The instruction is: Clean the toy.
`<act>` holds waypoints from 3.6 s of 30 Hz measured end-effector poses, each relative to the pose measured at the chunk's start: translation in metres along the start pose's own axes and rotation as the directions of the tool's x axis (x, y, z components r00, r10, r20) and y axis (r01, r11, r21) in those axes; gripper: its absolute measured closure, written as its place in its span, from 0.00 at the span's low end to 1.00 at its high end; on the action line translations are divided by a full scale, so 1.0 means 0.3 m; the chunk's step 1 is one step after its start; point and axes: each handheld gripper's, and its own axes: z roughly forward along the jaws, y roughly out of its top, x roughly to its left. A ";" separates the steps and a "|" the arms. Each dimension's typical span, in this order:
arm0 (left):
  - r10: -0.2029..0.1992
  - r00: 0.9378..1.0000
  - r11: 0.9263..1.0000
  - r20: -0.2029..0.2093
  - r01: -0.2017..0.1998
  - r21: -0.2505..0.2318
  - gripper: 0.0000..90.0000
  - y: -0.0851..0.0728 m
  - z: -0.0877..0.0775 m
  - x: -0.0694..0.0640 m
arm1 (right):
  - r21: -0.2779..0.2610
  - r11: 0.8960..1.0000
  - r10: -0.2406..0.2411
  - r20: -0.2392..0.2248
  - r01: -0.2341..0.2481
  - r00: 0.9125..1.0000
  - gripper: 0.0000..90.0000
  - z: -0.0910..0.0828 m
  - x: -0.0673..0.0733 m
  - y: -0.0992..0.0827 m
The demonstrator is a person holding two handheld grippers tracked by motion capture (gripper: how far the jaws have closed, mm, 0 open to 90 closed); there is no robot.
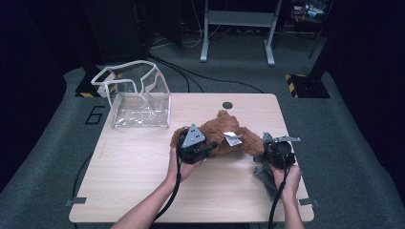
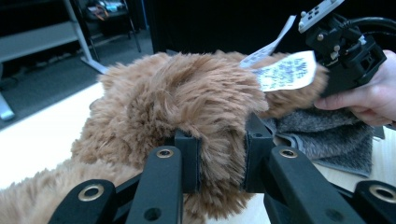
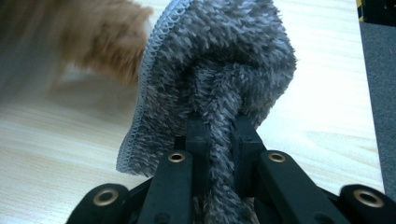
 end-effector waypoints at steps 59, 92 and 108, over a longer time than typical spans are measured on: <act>-0.043 0.903 0.974 -0.428 0.134 0.185 0.59 -0.206 0.082 0.324 | 0.012 0.998 -0.061 -0.052 0.062 0.997 0.89 0.008 0.077 0.026; -0.039 0.981 0.988 -0.192 0.066 0.139 0.38 -0.179 0.017 0.208 | -0.097 0.974 -0.221 -0.185 0.206 0.957 0.79 0.024 0.410 0.311; -0.142 0.967 0.941 -0.210 0.198 0.275 0.46 -0.363 -0.020 0.237 | -0.049 0.964 -0.267 -0.204 0.263 0.942 0.89 -0.058 0.317 0.231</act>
